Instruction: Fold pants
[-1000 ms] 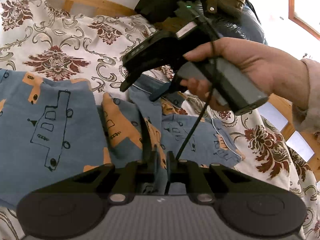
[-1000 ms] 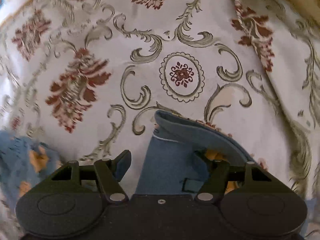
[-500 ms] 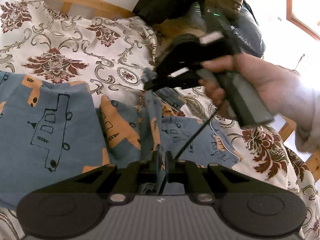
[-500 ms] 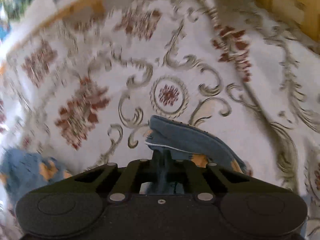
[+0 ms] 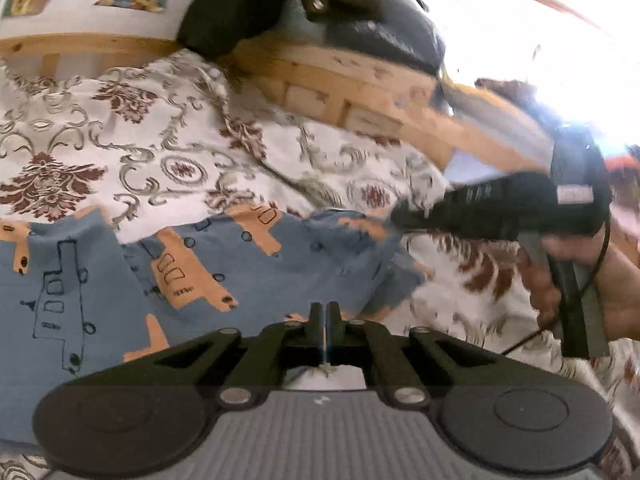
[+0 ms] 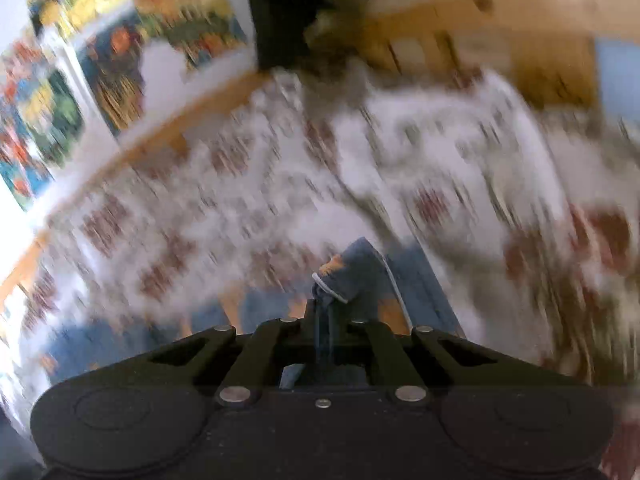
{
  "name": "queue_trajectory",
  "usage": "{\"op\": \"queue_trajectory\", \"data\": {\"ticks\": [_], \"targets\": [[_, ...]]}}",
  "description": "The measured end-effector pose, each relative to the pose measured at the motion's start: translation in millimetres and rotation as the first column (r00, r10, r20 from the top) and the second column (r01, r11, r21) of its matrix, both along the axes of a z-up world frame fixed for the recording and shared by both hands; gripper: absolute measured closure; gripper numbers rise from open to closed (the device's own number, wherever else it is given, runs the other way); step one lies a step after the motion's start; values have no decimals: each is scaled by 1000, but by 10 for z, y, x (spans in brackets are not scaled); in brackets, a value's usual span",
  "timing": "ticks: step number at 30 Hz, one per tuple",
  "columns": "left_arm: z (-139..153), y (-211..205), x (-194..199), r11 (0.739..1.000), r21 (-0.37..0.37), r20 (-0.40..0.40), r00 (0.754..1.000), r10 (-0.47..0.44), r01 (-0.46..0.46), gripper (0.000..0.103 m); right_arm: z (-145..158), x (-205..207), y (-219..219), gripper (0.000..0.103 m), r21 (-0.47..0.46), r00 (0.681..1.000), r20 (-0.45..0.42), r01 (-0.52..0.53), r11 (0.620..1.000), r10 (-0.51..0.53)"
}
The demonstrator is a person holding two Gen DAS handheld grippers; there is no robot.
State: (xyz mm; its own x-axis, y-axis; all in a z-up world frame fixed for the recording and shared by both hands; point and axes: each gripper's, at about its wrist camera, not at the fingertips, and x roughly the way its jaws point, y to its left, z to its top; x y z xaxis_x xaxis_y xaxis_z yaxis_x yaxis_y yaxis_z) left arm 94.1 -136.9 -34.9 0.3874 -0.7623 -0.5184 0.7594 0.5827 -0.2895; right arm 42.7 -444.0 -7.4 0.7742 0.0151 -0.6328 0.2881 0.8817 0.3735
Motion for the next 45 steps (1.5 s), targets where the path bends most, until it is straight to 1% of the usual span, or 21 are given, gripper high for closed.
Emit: {"op": "queue_trajectory", "data": {"ticks": [3,5,7,9,11,17,22,24,25,26,27,28,30,31,33,34,35,39,40,42,45], "targets": [[-78,-38,-43,999,49,-9,1000,0,1,102,-219,-50,-77,97,59,998,-45,35,998,-33],[-108,-56,-35,998,69,-14,1000,7,-6,102,-268,-53,-116,86,87,998,-53,49,995,-45],[-127,-61,-35,996,83,-11,1000,11,-10,102,-295,-57,-177,80,125,998,-43,51,991,-46],[-142,-38,-48,996,93,-12,1000,17,-16,102,-305,-71,-237,61,161,998,-23,57,985,-54],[-167,-47,-32,994,110,-18,999,31,-29,102,-329,-97,-288,53,179,998,-16,58,982,-56],[-178,-32,-30,991,128,-26,999,31,-27,102,-307,-153,-411,53,212,997,-10,75,974,-75],[-157,-78,-81,984,177,41,999,2,-10,97,-262,-131,-483,52,219,995,-4,94,971,-95],[-155,-101,-107,980,201,63,998,-17,4,88,-247,-107,-505,52,217,995,-1,99,971,-101],[-162,-118,-107,977,215,69,997,-24,9,78,-246,-96,-524,53,218,995,-3,102,971,-104],[-175,-127,-110,972,233,76,997,-31,12,72,-251,-84,-537,54,218,994,-8,108,970,-109],[-184,-136,-114,968,249,85,996,-38,16,71,-264,-71,-553,56,218,993,-15,115,969,-115],[-192,-153,-127,962,273,103,994,-48,19,69,-276,-59,-564,59,216,993,-23,121,969,-119],[-201,-187,-168,945,326,152,986,-71,18,60,-293,-39,-579,72,205,991,-39,131,970,-126],[-207,-210,-192,934,358,181,980,-85,15,56,-296,-30,-583,73,200,991,-43,133,971,-127],[-217,-232,-235,915,404,230,968,-98,-4,57,-292,-24,-587,88,194,991,-41,135,972,-129],[-224,-243,-239,909,418,242,966,-96,-15,60,-286,-22,-589,92,186,991,-40,135,973,-130],[-233,-254,-235,904,428,244,965,-95,-20,67,-279,-21,-588,94,178,991,-38,134,975,-129],[-238,-258,-237,894,448,251,962,-104,-20,74,-253,-24,-573,95,166,992,-44,124,978,-118],[-231,-266,-255,891,454,260,959,-111,-20,76,-245,-40,-569,94,167,992,-51,121,979,-114],[-226,-268,-277,886,463,274,954,-122,-20,81,-222,-93,-575,81,180,991,-65,131,975,-121],[-221,-269,-279,888,459,276,954,-118,-22,85,-212,-169,-602,71,205,988,-81,146,968,-132]]}}
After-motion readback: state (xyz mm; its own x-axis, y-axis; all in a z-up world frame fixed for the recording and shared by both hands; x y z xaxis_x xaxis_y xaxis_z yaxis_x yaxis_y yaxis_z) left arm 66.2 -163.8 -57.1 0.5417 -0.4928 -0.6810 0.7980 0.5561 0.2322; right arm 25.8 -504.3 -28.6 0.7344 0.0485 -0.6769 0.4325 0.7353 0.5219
